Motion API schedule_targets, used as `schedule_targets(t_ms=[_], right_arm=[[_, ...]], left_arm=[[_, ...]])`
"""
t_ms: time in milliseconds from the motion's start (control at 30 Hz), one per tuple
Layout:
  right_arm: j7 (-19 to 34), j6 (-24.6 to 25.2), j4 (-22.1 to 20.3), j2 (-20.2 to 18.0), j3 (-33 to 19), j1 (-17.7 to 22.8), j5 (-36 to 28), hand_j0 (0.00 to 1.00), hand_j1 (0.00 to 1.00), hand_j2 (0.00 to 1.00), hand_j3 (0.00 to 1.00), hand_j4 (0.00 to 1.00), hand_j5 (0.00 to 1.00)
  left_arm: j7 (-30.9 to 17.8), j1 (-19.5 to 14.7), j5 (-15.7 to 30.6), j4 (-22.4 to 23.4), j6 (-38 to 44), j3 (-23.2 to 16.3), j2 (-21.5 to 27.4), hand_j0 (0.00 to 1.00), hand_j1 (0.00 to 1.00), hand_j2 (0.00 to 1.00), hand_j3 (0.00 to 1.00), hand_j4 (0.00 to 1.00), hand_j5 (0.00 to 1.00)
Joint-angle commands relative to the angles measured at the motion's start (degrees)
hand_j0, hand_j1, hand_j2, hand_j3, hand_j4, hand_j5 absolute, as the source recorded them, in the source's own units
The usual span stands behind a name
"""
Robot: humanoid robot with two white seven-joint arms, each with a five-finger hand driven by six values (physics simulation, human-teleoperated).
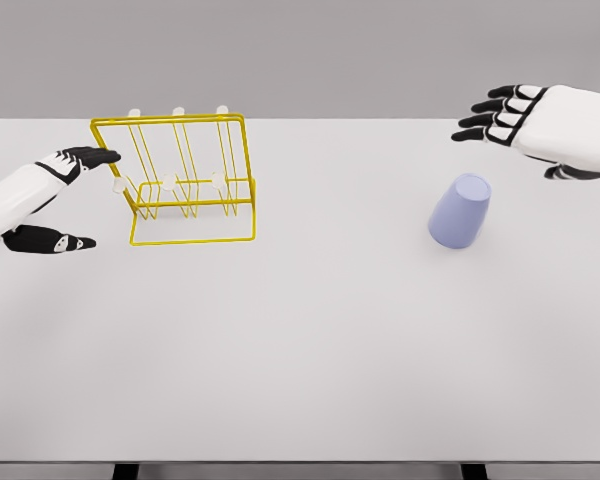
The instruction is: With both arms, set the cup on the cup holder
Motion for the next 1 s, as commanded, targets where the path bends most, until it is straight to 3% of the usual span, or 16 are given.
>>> schedule_targets(t_ms=[0,100,133,200,233,300,400,433,467,500,600,700,767,967], right_arm=[[-0.03,0.16,-0.21,-0.49,0.08,0.00,-0.33,1.00,1.00,1.00,1.00,1.00,1.00],[-0.03,0.16,0.14,-3.21,-0.53,-3.60,-0.60,1.00,1.00,1.00,1.00,1.00,1.00],[-0.03,0.16,1.45,-5.93,-1.41,-5.36,-2.35,1.00,1.00,1.00,1.00,1.00,1.00],[-0.03,0.16,2.78,-6.81,4.29,-5.19,-8.05,1.00,1.00,1.00,1.00,1.00,1.00],[-0.03,0.16,2.69,-9.01,7.72,-6.76,-10.61,1.00,1.00,1.00,1.00,1.00,1.00],[-0.03,0.16,2.95,-4.18,8.25,-9.49,-10.88,1.00,1.00,1.00,1.00,1.00,1.00],[-0.03,0.16,3.74,-4.79,12.56,-10.28,-7.11,1.00,1.00,1.00,1.00,1.00,1.00],[-0.03,0.16,6.28,-4.62,12.56,-10.81,-5.43,1.00,1.00,1.00,1.00,1.00,1.00],[-0.03,0.16,12.61,-3.56,13.00,-13.00,-5.17,1.00,1.00,1.00,1.00,1.00,1.00],[-0.03,0.16,14.46,-3.47,13.26,-14.15,-5.17,1.00,1.00,1.00,1.00,1.00,1.00],[-0.03,0.16,15.43,-1.37,14.67,-15.55,-5.34,1.00,1.00,1.00,1.00,1.00,1.00],[-0.03,0.16,18.32,0.65,22.40,-17.75,-5.87,1.00,1.00,1.00,1.00,1.00,1.00],[-0.03,0.16,20.88,2.33,23.28,-18.46,-5.87,1.00,1.00,1.00,1.00,1.00,1.00],[-0.03,0.16,22.64,4.43,28.03,-19.60,-5.70,1.00,1.00,1.00,1.00,1.00,1.00]], left_arm=[[0.03,0.00,0.39,-0.02,0.05,0.10,0.06,1.00,1.00,1.00,1.00,1.00,1.00],[0.03,0.00,0.39,-0.02,0.05,0.10,0.06,1.00,1.00,1.00,1.00,1.00,1.00],[0.03,0.00,0.39,-0.02,0.05,0.02,0.06,1.00,1.00,1.00,1.00,1.00,1.00],[0.03,0.00,0.39,-0.02,0.05,0.10,0.15,1.00,1.00,1.00,1.00,1.00,1.00],[0.03,0.00,0.39,-0.02,0.05,0.10,0.15,1.00,1.00,1.00,1.00,1.00,1.00],[0.03,0.00,0.39,-0.02,0.05,0.10,0.06,1.00,1.00,1.00,1.00,1.00,1.00],[0.03,0.09,0.47,-0.02,0.05,0.10,0.15,1.00,1.00,1.00,1.00,1.00,1.00],[0.03,0.09,0.47,-0.02,0.05,0.10,0.06,1.00,1.00,1.00,1.00,1.00,1.00],[0.03,0.09,0.47,-0.02,0.05,0.10,0.15,1.00,1.00,1.00,1.00,1.00,1.00],[0.03,0.09,0.47,-0.02,0.05,0.10,0.06,1.00,1.00,1.00,1.00,1.00,1.00],[0.03,0.09,0.47,-0.02,0.05,0.10,0.06,1.00,1.00,1.00,1.00,1.00,1.00],[-0.41,0.09,0.21,-0.02,0.05,0.28,0.15,1.00,1.00,1.00,1.00,1.00,1.00],[-0.50,0.00,0.21,0.16,0.05,0.37,0.24,1.00,1.00,1.00,1.00,1.00,1.00],[-0.59,0.09,0.56,-0.28,0.05,1.51,0.06,1.00,1.00,1.00,1.00,1.00,1.00]])
